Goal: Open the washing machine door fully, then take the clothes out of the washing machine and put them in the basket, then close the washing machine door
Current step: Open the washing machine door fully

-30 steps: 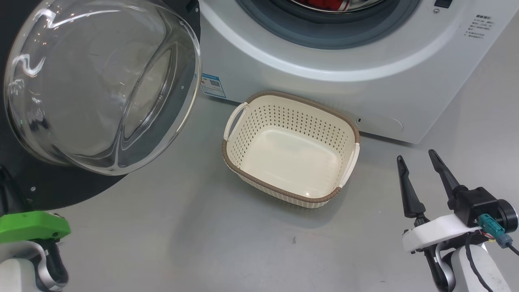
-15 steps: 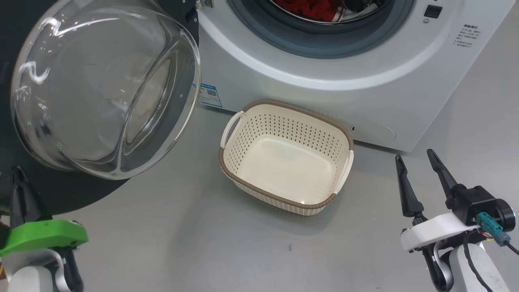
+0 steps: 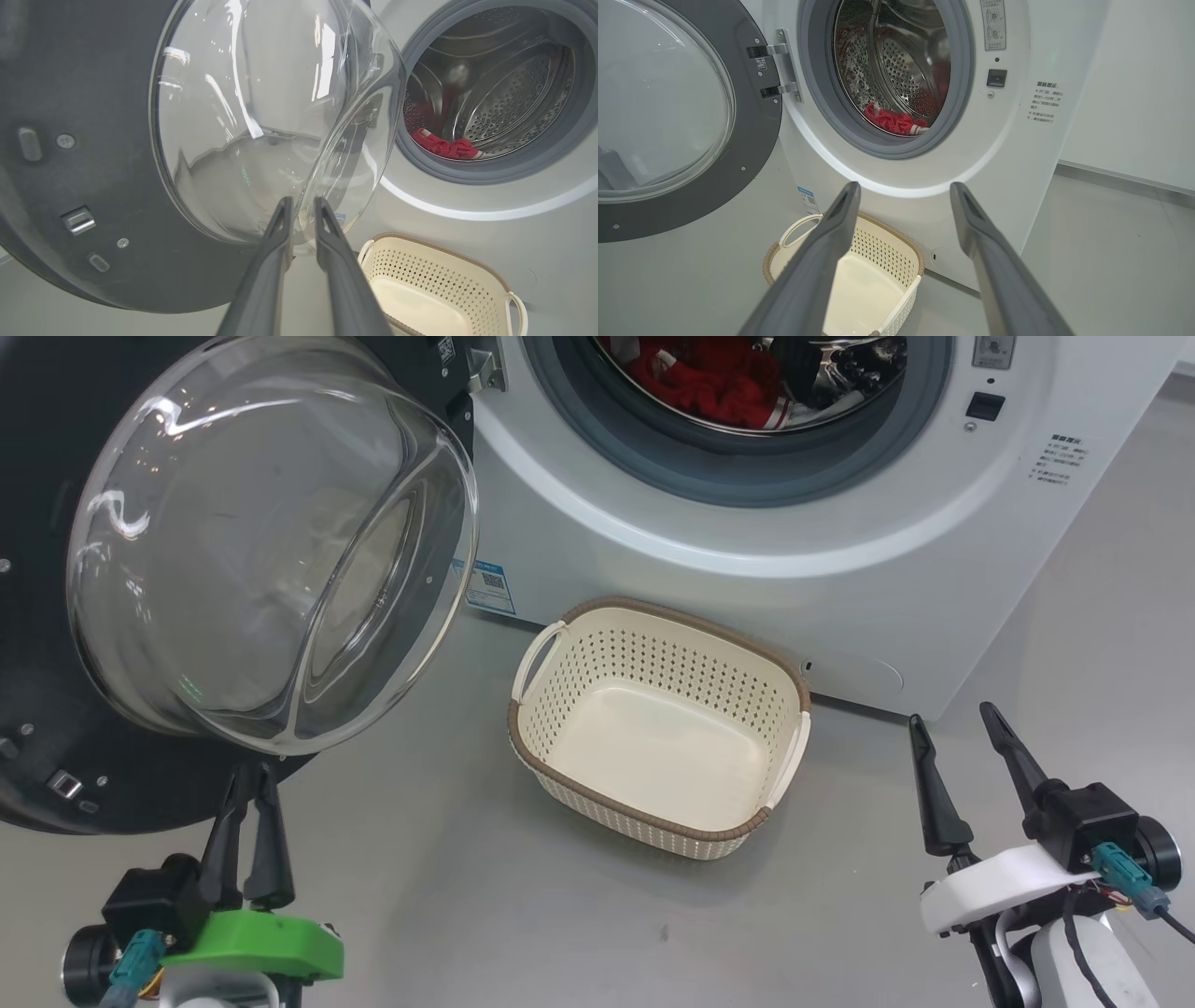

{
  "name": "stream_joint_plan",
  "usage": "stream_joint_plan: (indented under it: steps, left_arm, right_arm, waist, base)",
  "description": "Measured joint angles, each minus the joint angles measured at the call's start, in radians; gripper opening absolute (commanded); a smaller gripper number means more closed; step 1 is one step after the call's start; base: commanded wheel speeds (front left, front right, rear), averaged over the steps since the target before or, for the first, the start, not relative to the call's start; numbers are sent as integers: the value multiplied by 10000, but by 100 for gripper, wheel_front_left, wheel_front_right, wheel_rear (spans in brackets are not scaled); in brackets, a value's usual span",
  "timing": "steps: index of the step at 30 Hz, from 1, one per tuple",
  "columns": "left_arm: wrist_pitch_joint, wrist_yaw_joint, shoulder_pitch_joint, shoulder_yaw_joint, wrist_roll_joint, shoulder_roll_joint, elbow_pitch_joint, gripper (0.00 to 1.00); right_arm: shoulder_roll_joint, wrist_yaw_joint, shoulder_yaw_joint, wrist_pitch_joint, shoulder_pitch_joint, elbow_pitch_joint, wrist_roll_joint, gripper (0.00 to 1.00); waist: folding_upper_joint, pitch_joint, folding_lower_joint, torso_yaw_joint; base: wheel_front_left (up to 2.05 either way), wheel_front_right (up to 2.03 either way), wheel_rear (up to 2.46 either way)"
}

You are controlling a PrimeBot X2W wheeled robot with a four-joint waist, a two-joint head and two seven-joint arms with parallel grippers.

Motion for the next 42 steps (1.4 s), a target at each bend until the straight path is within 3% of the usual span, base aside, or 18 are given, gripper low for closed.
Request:
stream_joint_plan:
  steps: [1, 3, 23, 42]
  left_arm:
    - [0, -29, 35, -88, 0, -2, -6, 42]
    - [0, -69, 55, -272, 0, 10, -88, 100]
    - [0, -393, 349, -1829, 290, 52, -422, 100]
    - [150, -318, 347, -2215, 372, 79, -127, 100]
  right_arm:
    - [6, 0, 23, 0, 9, 2, 0, 100]
    - [31, 0, 79, 0, 43, 13, 0, 100]
    - [163, 38, 349, 0, 192, -111, 88, 100]
    - [255, -399, 368, 0, 1124, -677, 428, 100]
  waist:
    - [0, -34, 0, -2]
    - [0, -102, 0, -22]
    - [0, -470, 0, -1276]
    - [0, -758, 0, -2985]
  base:
    - [0, 0, 0]
    - [0, 0, 0]
    - [0, 0, 0]
    - [0, 0, 0]
